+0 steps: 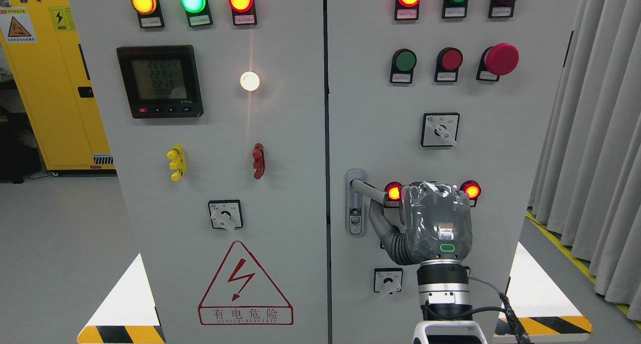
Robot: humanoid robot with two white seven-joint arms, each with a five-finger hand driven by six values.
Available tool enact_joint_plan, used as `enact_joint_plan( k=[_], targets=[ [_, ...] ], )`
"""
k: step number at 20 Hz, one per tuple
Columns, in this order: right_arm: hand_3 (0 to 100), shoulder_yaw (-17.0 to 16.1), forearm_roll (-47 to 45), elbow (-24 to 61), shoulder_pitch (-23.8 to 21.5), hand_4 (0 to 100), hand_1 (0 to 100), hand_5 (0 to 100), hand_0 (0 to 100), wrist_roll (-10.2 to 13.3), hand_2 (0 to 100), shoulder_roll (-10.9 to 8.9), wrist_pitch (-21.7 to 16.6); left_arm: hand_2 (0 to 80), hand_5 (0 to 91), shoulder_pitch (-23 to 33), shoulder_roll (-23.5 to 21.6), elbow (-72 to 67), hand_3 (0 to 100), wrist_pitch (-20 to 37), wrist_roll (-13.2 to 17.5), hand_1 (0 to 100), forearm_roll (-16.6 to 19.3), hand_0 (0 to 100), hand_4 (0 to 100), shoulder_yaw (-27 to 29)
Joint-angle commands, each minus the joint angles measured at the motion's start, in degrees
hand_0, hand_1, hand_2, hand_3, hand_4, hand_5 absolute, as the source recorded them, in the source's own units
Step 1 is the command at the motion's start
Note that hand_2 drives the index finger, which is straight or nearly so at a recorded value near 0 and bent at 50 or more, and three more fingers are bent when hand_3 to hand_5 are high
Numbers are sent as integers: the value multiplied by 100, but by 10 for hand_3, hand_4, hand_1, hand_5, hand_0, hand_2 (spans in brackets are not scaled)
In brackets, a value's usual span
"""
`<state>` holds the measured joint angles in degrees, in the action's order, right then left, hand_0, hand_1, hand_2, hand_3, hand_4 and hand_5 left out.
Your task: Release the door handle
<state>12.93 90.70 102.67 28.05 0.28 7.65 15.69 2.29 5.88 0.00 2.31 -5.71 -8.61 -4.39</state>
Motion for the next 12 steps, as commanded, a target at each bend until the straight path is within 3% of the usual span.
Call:
enact_joint_plan(
  k=[1,12],
  targets=[
    [1000,-53,0,25,25,1000,327,1000,470,-45,1000,-9,-5,0,0,0,0,88,0,-2,0,556,0,120,0,0],
    [1000,-62,0,43,42,1000,328,1000,454,-45,1000,-9,-5,0,0,0,0,88,0,-2,0,556,0,120,0,0]
  ],
)
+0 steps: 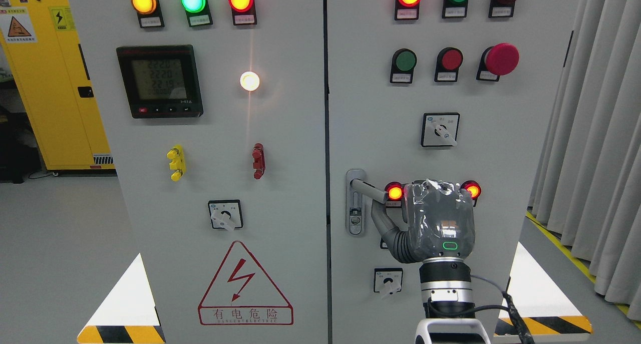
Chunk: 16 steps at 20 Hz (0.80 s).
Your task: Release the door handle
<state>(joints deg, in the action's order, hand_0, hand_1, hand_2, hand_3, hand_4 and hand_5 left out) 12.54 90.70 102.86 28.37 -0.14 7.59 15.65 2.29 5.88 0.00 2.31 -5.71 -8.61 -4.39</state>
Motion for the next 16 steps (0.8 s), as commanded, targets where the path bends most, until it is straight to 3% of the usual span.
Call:
enact_joint_plan(
  k=[1,16],
  targets=[
    [1000,-23,0,23,20,1000,328,1000,453,-3,1000,-12,-1,0,0,0,0,88,0,-2,-1,556,0,120,0,0],
    [1000,-58,0,32,-68,1000,331,1000,434,5,1000,5,-10,0,0,0,0,88,0,-2,-1,556,0,120,0,0]
  ],
)
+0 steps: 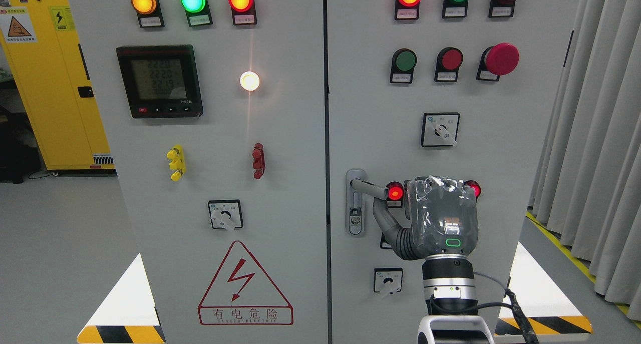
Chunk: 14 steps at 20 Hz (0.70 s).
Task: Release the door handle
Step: 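Open the right hand and pull it away from the handle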
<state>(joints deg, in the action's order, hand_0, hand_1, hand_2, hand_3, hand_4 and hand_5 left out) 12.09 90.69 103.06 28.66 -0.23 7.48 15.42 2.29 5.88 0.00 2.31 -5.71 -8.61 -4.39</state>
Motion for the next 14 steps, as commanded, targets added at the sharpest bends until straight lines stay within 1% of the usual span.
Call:
enact_joint_plan(
  k=[1,2,5,6,7,8,9,10,11,12,13,14],
  targets=[
    [1000,3,-7,82,-219,1000,332,1000,434,14,1000,16,5,0,0,0,0,88,0,-3,0,556,0,120,0,0],
    [1000,30,-25,143,-333,1000,334,1000,434,14,1000,16,-4,0,0,0,0,88,0,-3,0,556,0,120,0,0],
    [1000,48,-78,353,-685,1000,335,1000,434,128,1000,-10,-30,0,0,0,-8,88,0,-3,0,556,0,120,0,0],
    [1000,39,-86,477,-860,1000,335,1000,435,198,997,-45,-144,0,0,0,0,88,0,-3,0,556,0,120,0,0],
    [1000,-5,-121,591,-1010,1000,335,1000,436,259,976,-45,-389,0,0,0,0,88,0,-3,0,556,0,120,0,0],
    [1000,-31,-165,696,-1150,1000,336,1000,437,364,913,-36,-643,0,0,0,0,88,0,-3,0,556,0,120,0,0],
    [1000,-119,-200,819,-1309,1000,339,1000,436,470,825,-36,-811,0,0,0,0,88,0,-3,0,556,0,120,0,0],
    [1000,-311,-201,899,-1441,946,355,917,408,540,716,-45,-909,0,0,0,0,88,0,-3,0,556,0,120,0,0],
    [901,-469,-201,978,-1538,885,370,813,382,558,646,-54,-988,0,0,0,0,88,0,-3,0,556,0,120,0,0],
    [901,-584,-209,1048,-1617,885,370,813,382,567,646,-45,-1093,0,0,0,0,88,0,-3,0,556,0,120,0,0],
    [743,-733,-227,1110,-1661,765,376,681,379,611,531,-36,-1242,0,0,0,0,88,0,-3,0,556,0,120,0,0],
    [533,-1013,-358,1119,-1688,575,385,477,378,664,376,-36,-1461,0,0,0,0,88,0,-3,0,556,0,120,0,0]
  ],
)
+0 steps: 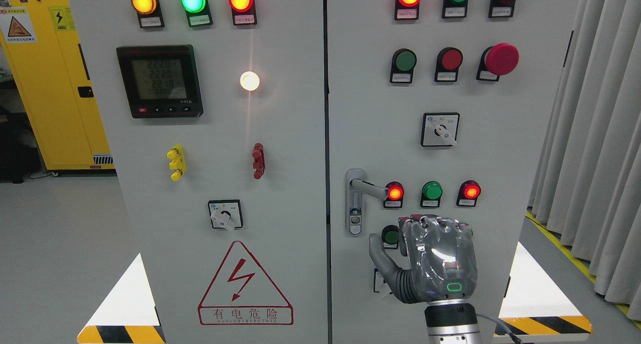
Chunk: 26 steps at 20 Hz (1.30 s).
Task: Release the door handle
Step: 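Open the right hand and pull it away from the handle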
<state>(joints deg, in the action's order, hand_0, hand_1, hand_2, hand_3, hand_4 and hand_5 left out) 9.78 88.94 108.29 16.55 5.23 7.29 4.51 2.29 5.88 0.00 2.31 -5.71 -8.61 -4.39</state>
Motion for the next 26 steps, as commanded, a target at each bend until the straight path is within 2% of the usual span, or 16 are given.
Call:
enact_joint_plan(
  k=[1,3,4,6,15,20,26],
  targets=[
    [385,-1046,-410,588,-477,461,387,369,383,179,293,-25,-650,0,0,0,0,88,0,-3,-1,556,0,120,0,0],
    [91,-1512,-998,553,-477,146,388,117,395,224,80,-17,-1274,0,0,0,0,88,0,-3,-1,556,0,120,0,0],
    [65,-1688,-1227,527,-469,116,387,83,397,241,55,-25,-1477,0,0,0,0,88,0,-3,-1,556,0,120,0,0],
    [0,-1874,-1405,518,-451,0,381,0,397,241,0,-26,-1628,0,0,0,0,88,0,-3,-1,556,0,120,0,0],
    [0,-1778,-1528,509,-407,0,352,0,470,364,0,-17,-1681,0,0,0,0,88,0,-3,-1,556,0,120,0,0],
    [0,-1427,-1537,518,-398,0,330,0,496,391,0,27,-1707,0,0,0,0,88,0,-3,-1,556,0,120,0,0],
    [0,-1373,-1537,527,-398,0,317,0,507,391,0,27,-1725,0,0,0,-8,88,0,-3,-1,556,0,120,0,0]
  ],
)
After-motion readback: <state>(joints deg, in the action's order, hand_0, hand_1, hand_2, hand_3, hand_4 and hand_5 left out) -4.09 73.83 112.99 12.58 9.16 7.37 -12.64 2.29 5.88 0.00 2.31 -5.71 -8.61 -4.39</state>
